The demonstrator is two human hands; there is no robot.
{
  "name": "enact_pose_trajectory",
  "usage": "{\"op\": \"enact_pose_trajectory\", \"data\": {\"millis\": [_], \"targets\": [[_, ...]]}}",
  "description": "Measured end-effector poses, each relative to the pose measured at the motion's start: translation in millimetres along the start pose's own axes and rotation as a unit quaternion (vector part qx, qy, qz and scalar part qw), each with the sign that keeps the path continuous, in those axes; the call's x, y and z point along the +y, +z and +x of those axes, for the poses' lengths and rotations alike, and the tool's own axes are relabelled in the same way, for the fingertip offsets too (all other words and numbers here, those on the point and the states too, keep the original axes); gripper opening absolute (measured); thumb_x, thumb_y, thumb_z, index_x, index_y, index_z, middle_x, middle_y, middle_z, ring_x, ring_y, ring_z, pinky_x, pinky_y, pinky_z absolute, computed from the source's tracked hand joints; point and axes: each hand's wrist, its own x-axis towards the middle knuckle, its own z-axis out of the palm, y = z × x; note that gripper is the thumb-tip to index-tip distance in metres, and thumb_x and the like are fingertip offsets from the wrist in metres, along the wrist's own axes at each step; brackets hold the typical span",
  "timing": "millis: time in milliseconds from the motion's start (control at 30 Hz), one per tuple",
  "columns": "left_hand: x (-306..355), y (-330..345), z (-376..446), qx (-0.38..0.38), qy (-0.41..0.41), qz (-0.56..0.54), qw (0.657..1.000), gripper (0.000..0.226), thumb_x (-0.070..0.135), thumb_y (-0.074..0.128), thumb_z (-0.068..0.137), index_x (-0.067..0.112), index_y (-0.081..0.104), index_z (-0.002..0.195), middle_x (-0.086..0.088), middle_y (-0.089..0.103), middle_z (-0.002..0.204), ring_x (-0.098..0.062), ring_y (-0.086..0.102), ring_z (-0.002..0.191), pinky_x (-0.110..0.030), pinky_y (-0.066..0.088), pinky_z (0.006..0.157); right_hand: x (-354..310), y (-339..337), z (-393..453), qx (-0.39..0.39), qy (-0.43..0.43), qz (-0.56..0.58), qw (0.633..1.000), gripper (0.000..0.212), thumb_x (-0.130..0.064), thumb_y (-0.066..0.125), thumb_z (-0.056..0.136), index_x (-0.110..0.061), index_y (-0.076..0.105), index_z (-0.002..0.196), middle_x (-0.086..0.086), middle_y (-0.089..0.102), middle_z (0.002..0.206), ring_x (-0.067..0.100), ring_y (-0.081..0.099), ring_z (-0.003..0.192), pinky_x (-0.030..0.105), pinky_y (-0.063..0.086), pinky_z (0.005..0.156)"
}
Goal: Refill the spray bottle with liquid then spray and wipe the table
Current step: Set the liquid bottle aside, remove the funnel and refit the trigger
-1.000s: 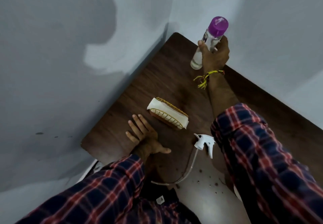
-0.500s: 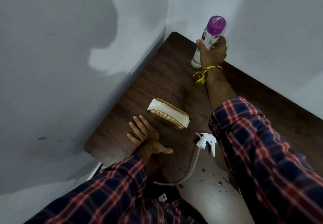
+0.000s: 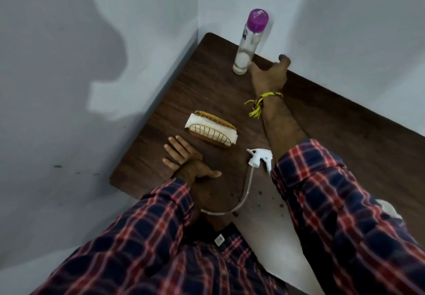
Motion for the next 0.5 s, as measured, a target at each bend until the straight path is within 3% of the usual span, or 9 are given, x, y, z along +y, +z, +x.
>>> {"op": "enact_pose_trajectory", "data": {"millis": [67,200,367,433,500], "targets": [[-1.2,1.1,-5.7,0.013,0.008,-0.005,1.0,0.178,0.066,0.09,0.036,-0.004,-0.041,0.136,-0.026,-0.043,0.147,-0.047,-0.034,0.139,-0.069,-0.006,0.111,14.7,-18.2,-29.5,0.014,0.009,0.009,1.0,0.086,-0.027,0.085,0.074,-0.006,0.04,0.143,0.014,0.056,0.136,0.025,0.056,0.125,0.02,0.041,0.096],[-8.8,9.8,-14.5,0.063,0.038,-0.024,0.997,0.172,0.064,0.089,0.041,0.0,-0.034,0.143,-0.022,-0.035,0.153,-0.041,-0.028,0.144,-0.065,-0.004,0.114,53.5,-62.8,-90.5,0.001,0.042,-0.012,0.999,0.072,-0.026,0.084,0.077,-0.007,0.049,0.136,0.012,0.062,0.127,0.025,0.059,0.118,0.026,0.045,0.096],[-17.0,30.4,-27.3,0.113,0.071,-0.064,0.989,0.139,0.042,0.088,0.064,0.005,-0.011,0.154,-0.013,-0.016,0.163,-0.03,-0.012,0.151,-0.052,0.011,0.12,102.2,-127.1,-147.5,-0.019,0.082,-0.049,0.995,0.047,-0.021,0.082,0.077,-0.007,0.066,0.118,0.012,0.071,0.111,0.026,0.068,0.103,0.042,0.052,0.097],[-23.9,41.5,-31.5,0.132,0.121,-0.075,0.981,0.121,0.035,0.085,0.071,0.004,0.004,0.155,-0.015,-0.002,0.164,-0.031,0.0,0.151,-0.048,0.017,0.12,115.7,-151.5,-164.1,-0.015,0.095,-0.048,0.994,0.037,-0.017,0.081,0.078,-0.008,0.069,0.112,0.008,0.074,0.101,0.02,0.07,0.094,0.041,0.056,0.093],[-29.8,49.1,-36.8,0.151,0.169,-0.092,0.97,0.102,0.03,0.083,0.075,0.002,0.023,0.152,-0.02,0.02,0.16,-0.034,0.018,0.148,-0.044,0.022,0.12,120.3,-172.8,-178.9,-0.015,0.091,-0.046,0.995,0.032,-0.016,0.08,0.08,-0.008,0.071,0.11,0.002,0.072,0.092,0.012,0.068,0.084,0.022,0.058,0.081]]}}
